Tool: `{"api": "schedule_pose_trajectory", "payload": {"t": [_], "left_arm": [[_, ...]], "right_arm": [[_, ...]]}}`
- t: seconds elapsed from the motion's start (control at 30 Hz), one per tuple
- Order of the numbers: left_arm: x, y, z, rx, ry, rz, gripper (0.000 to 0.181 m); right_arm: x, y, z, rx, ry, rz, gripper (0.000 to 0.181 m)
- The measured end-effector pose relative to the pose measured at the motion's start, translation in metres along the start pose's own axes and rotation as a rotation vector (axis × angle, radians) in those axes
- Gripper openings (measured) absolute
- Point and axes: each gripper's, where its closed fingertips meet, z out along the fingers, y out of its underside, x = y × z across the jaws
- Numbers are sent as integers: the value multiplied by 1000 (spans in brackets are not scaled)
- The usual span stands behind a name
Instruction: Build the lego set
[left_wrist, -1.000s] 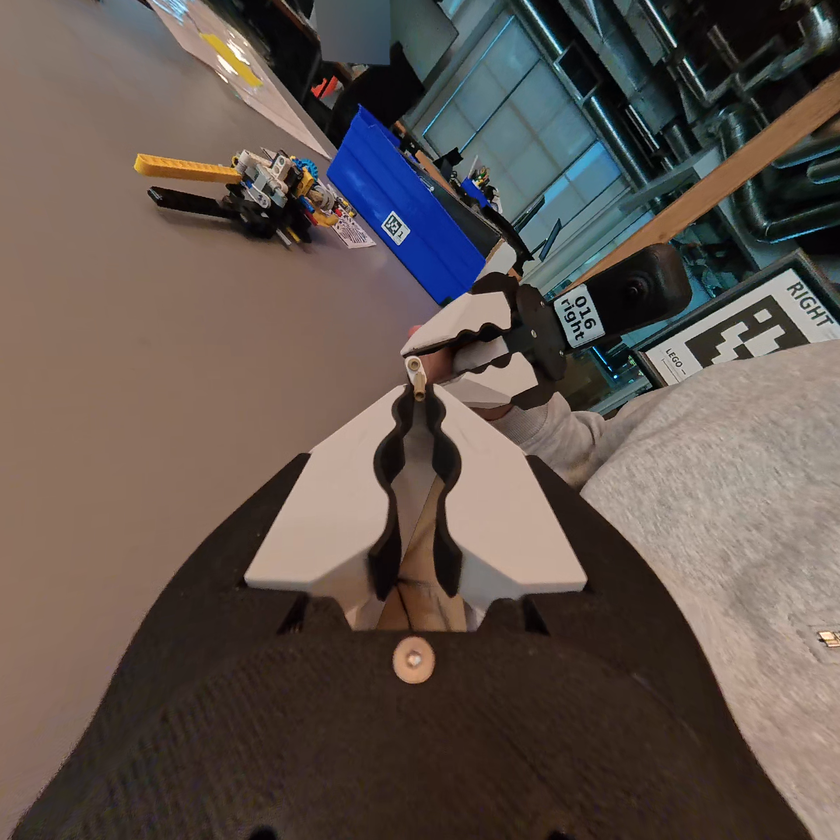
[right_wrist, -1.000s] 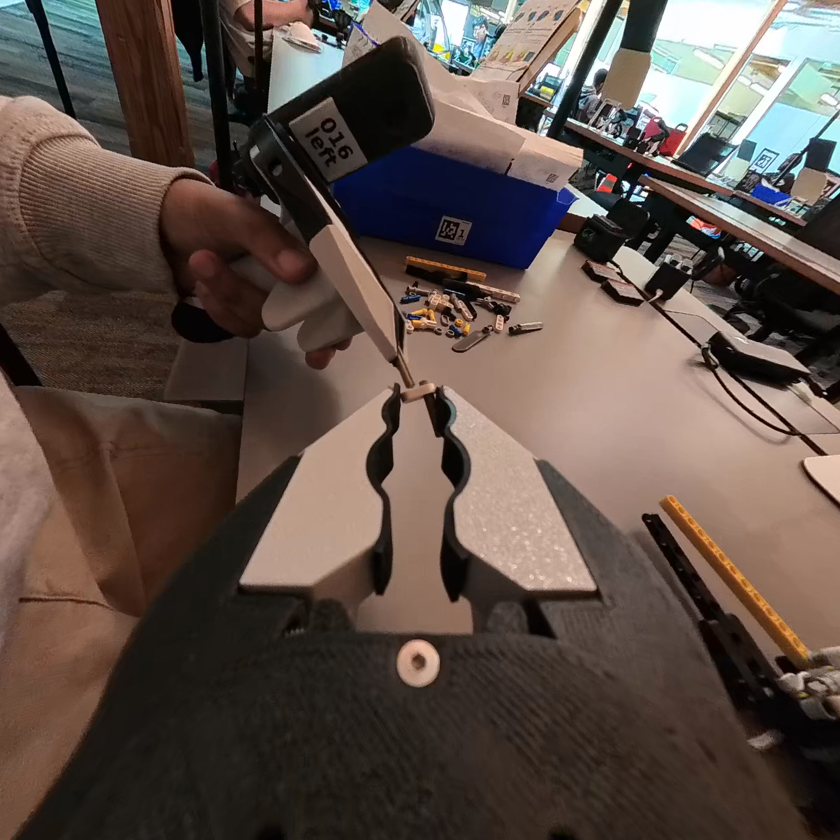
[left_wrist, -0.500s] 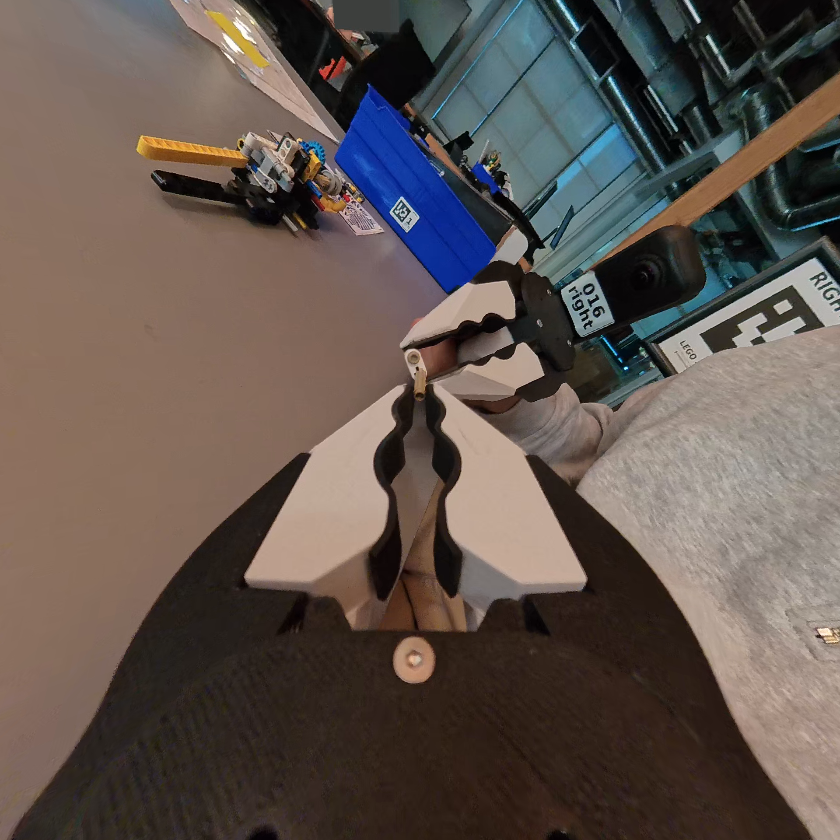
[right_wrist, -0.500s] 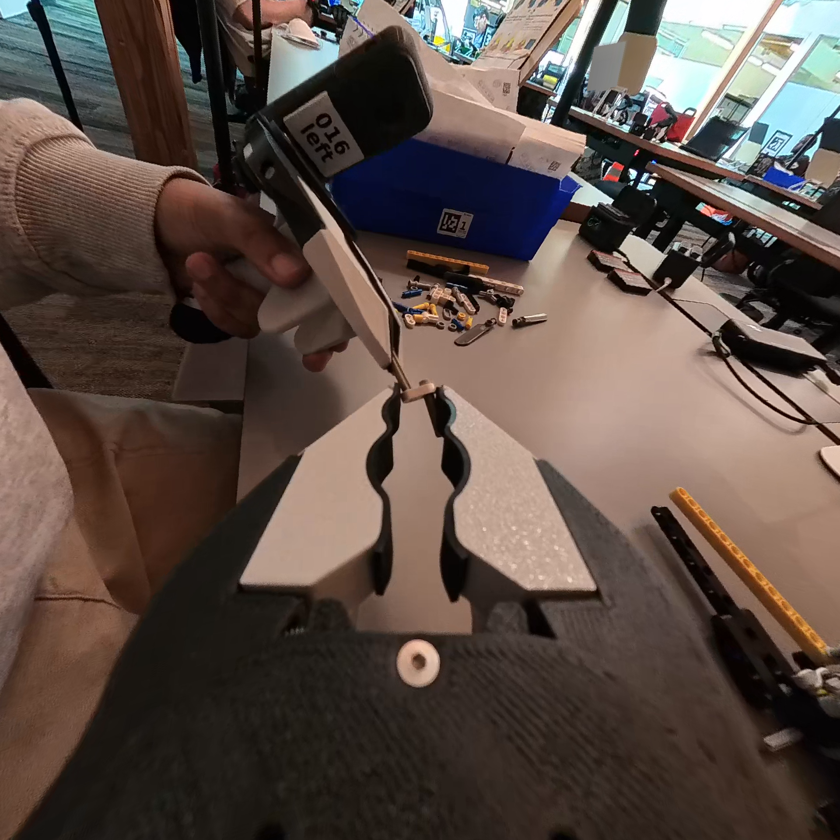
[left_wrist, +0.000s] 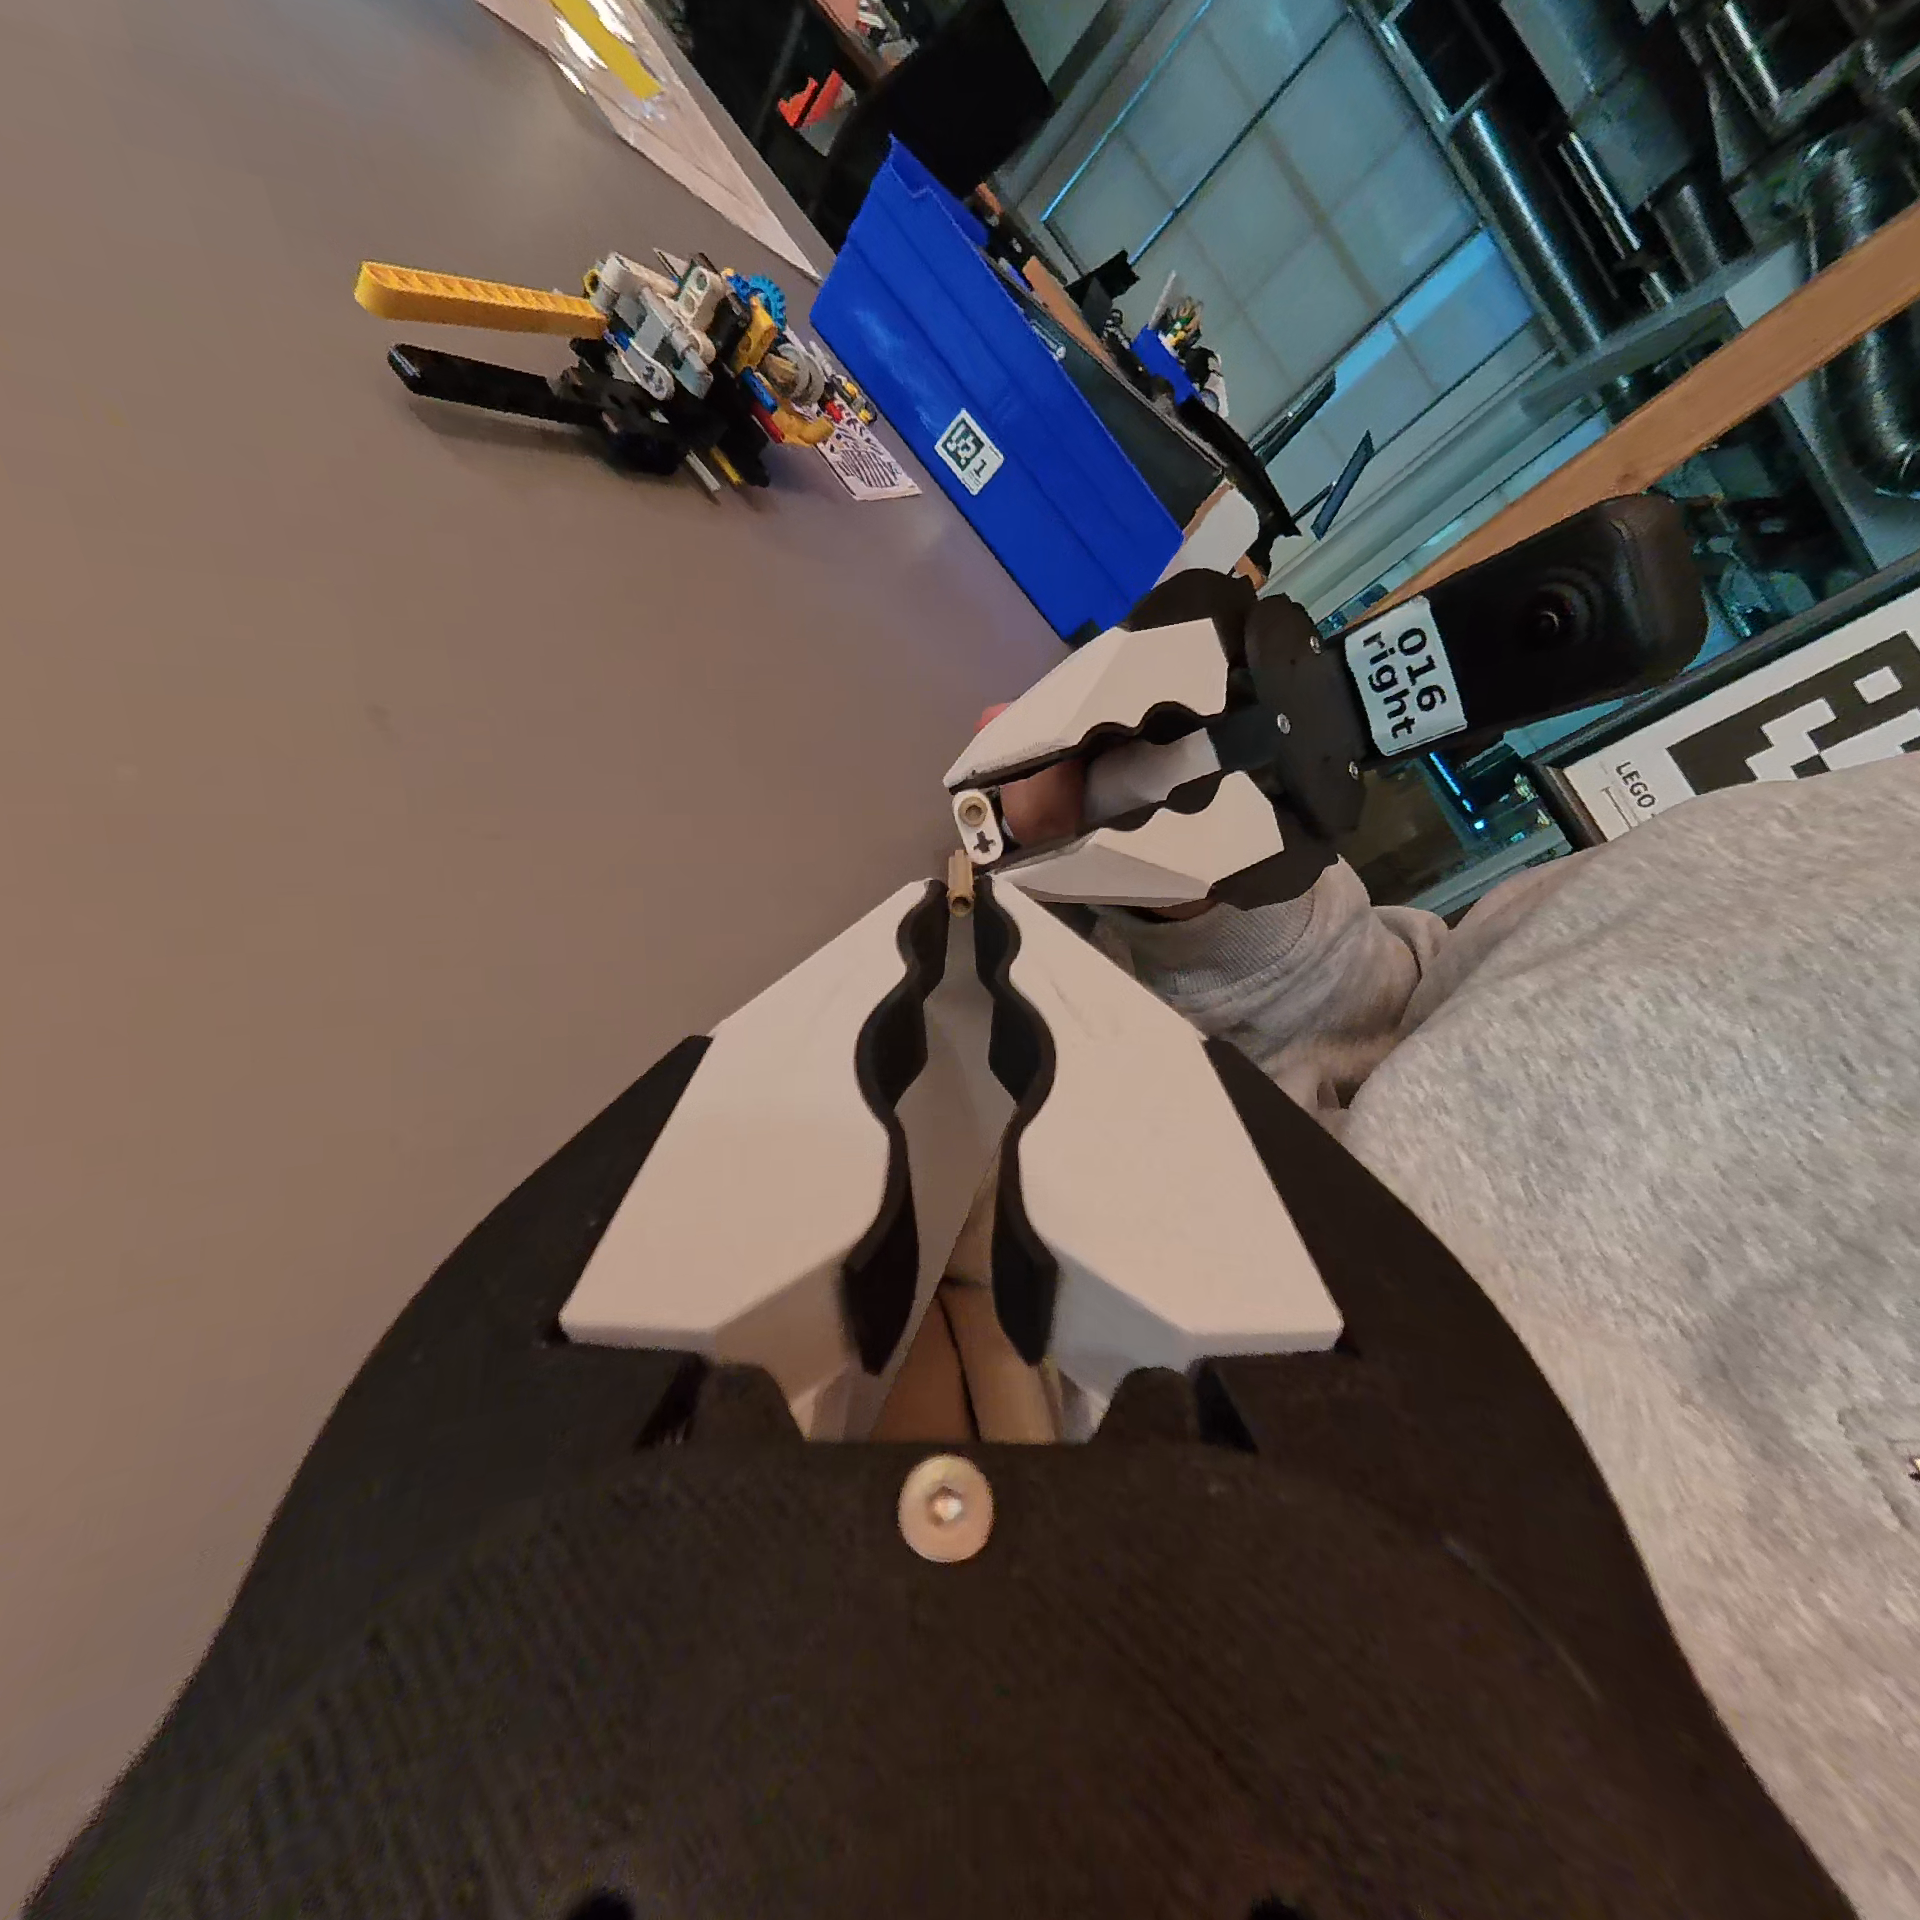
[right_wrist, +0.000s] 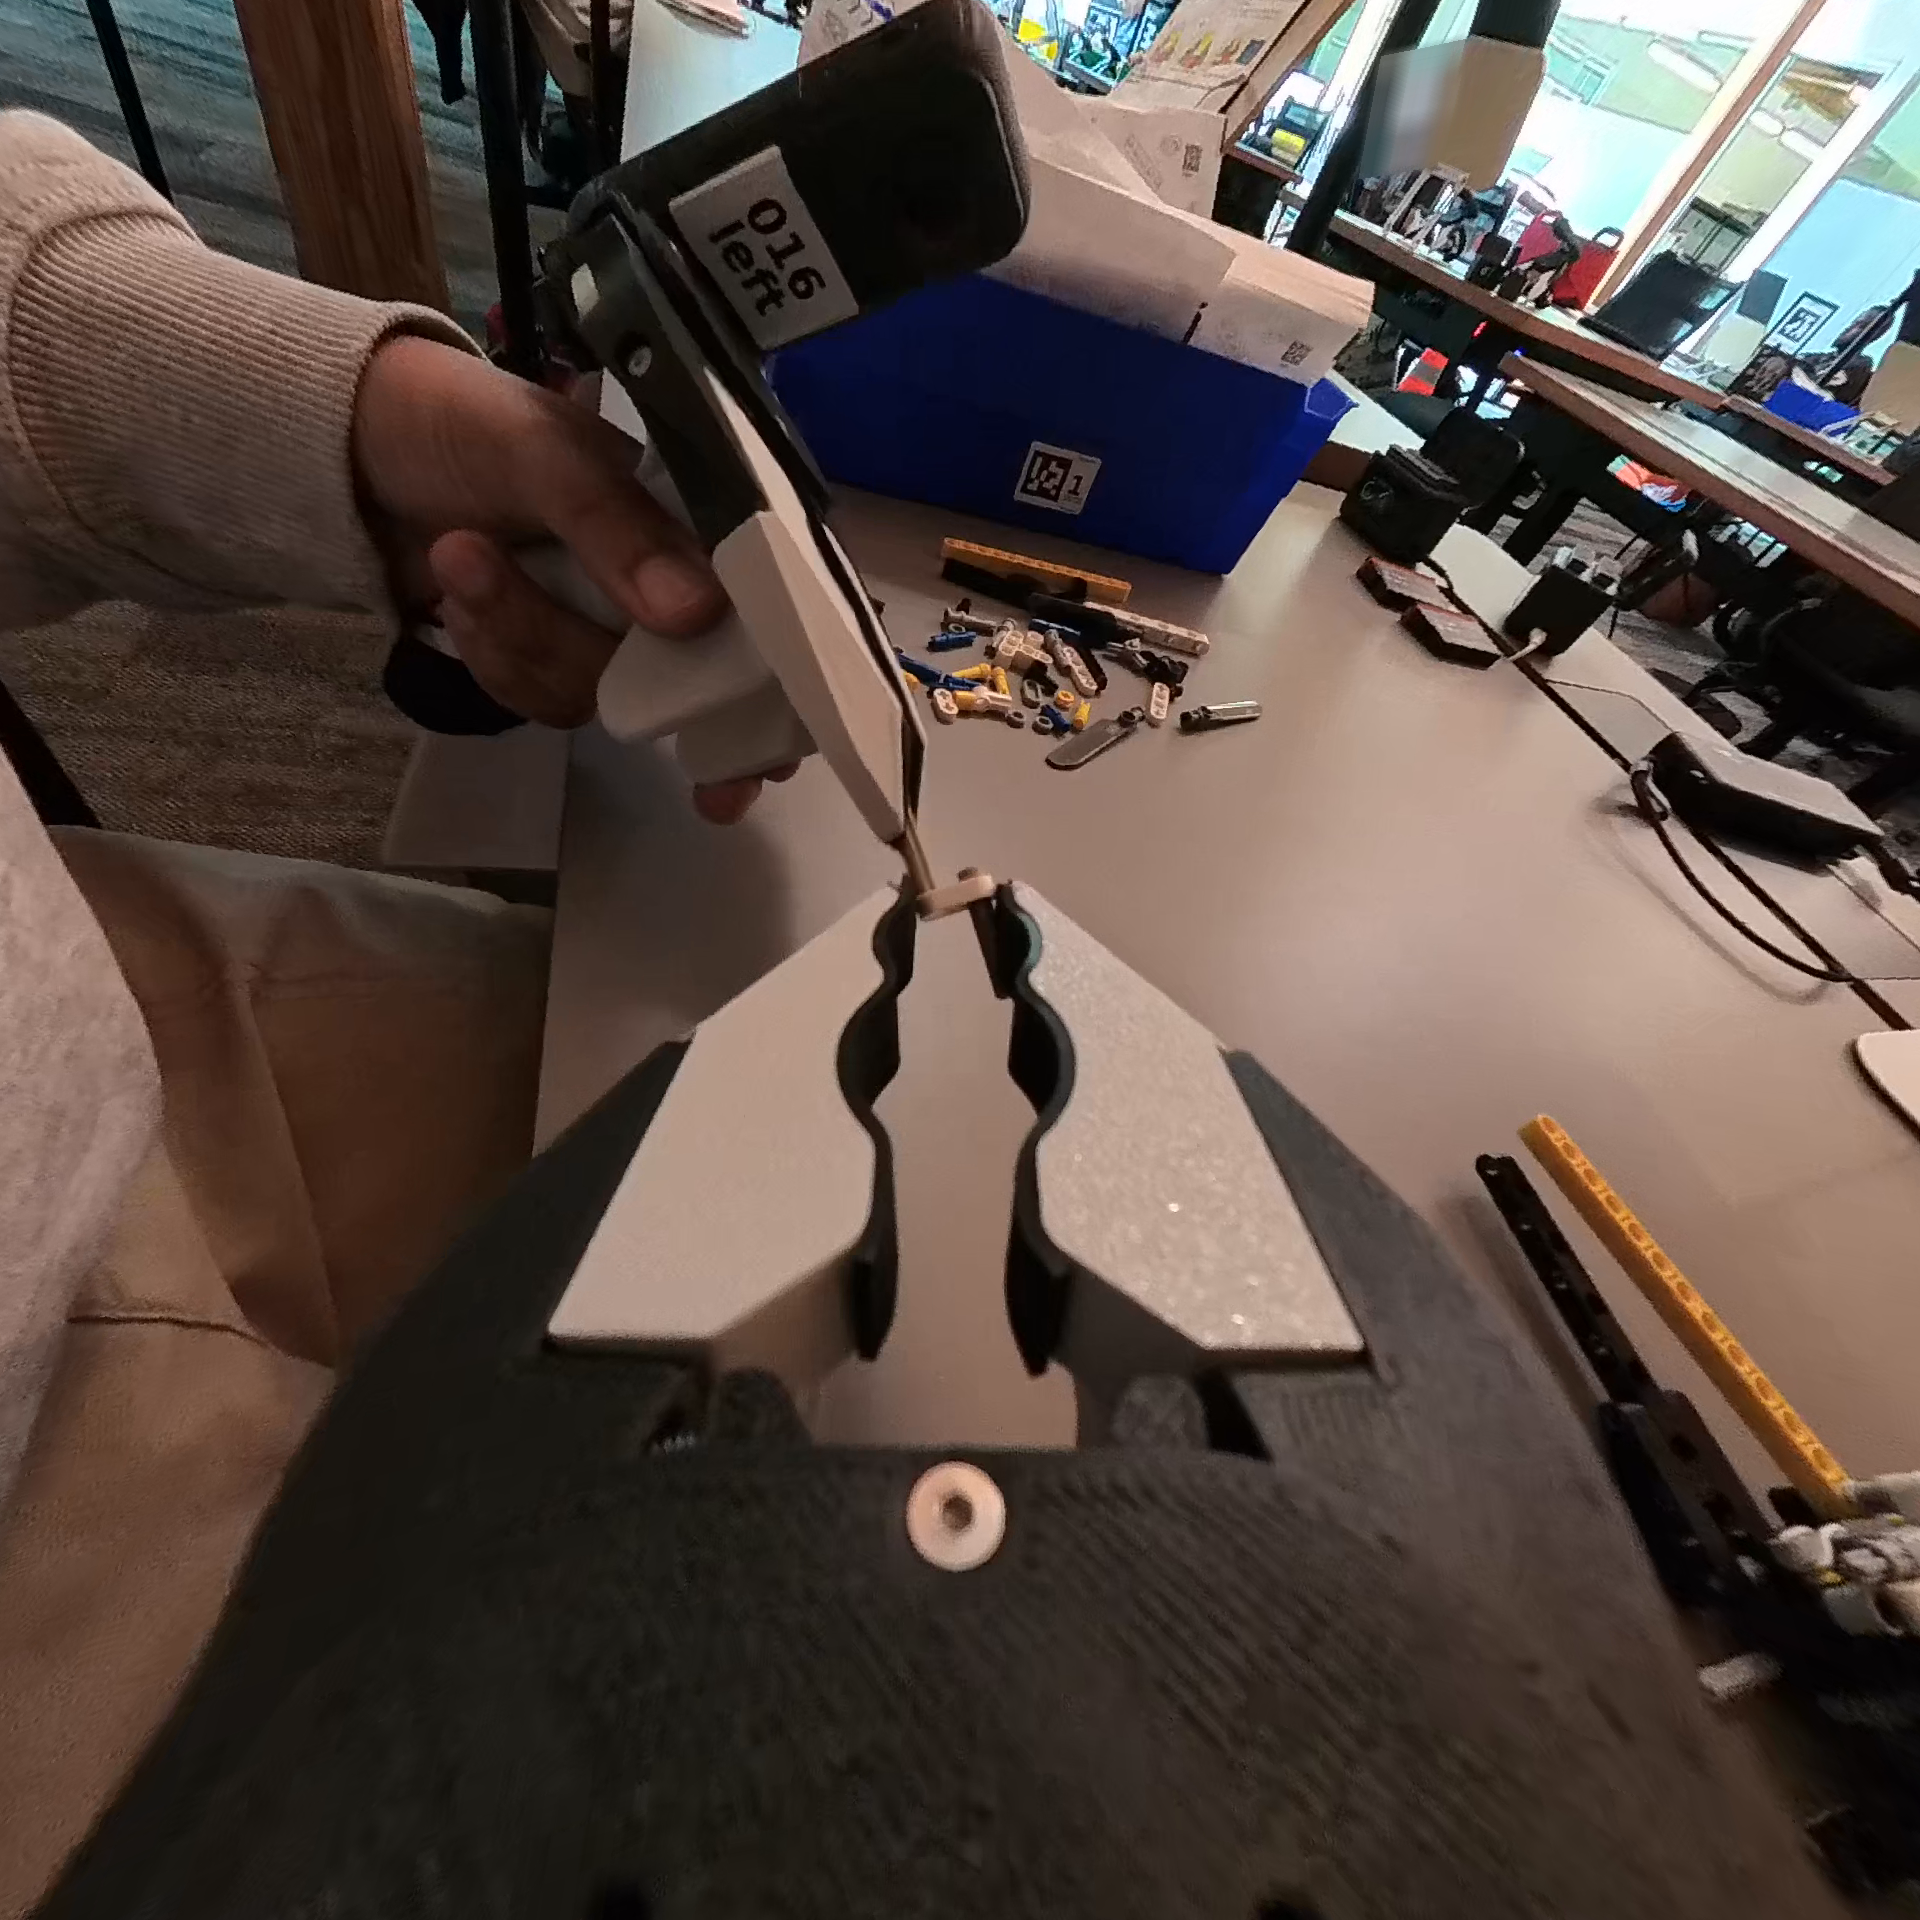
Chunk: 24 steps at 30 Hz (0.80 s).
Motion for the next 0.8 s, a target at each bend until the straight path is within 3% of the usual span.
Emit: {"api": "schedule_pose_trajectory", "payload": {"t": [0.8], "left_arm": [[-1, 6, 2, -32, 14, -60, 1]], "right_arm": [[-4, 11, 5, -67, -12, -21, 14]]}}
